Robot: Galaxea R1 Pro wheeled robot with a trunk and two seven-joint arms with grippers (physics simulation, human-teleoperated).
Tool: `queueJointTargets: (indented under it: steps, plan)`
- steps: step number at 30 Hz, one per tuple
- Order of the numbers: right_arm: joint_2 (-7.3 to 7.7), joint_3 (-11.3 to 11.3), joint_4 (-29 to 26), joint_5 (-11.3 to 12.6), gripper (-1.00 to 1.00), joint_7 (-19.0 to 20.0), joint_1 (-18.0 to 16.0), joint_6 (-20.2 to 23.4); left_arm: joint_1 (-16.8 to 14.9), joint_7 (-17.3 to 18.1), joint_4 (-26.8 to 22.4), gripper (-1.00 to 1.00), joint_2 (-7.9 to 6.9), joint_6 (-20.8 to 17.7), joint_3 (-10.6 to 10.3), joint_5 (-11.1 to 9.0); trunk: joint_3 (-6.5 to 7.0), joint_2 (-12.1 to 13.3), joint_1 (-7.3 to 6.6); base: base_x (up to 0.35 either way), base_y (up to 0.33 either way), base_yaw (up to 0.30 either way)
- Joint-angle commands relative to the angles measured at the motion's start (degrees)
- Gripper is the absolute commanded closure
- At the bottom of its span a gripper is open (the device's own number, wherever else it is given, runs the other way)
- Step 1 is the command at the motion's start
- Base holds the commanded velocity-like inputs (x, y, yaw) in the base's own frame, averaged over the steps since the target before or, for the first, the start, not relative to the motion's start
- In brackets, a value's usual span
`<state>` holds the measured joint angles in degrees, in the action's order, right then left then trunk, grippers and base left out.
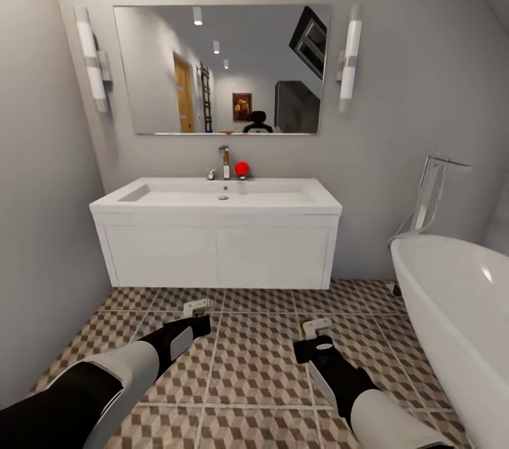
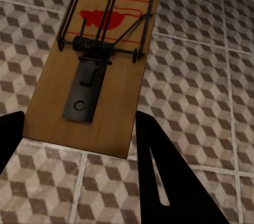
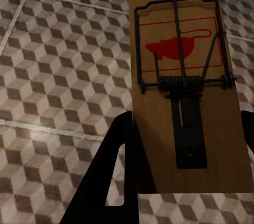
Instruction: Take the four mousetraps from the cabinet in the bathroom and place them on the bathroom floor. Make sure all four end up on the same floor surface, and ensure that at least two of them are either under or directly next to the same bathroom sink.
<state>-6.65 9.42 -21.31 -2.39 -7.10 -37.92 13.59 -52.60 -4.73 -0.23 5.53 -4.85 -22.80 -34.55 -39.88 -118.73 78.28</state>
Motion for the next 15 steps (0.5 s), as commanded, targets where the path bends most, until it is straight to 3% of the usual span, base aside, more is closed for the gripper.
queueJointTargets:
  steps: [1,15]
  plan:
    - [0.03,0.4,-0.1,-0.2,1.0,-0.4,0.0,0.5,0.0,-0.1,0.0,1.0,0.01,-0.2,-0.5,-0.3,-0.24,-0.4,0.22,0.0,0.0,-0.007]
    - [-0.02,0.4,-0.1,-0.2,1.0,-0.4,0.0,0.5,0.0,-0.1,0.0,1.0,0.01,-0.2,-0.5,-0.3,-2.76,-6.1,3.29,0.0,0.0,-0.001]
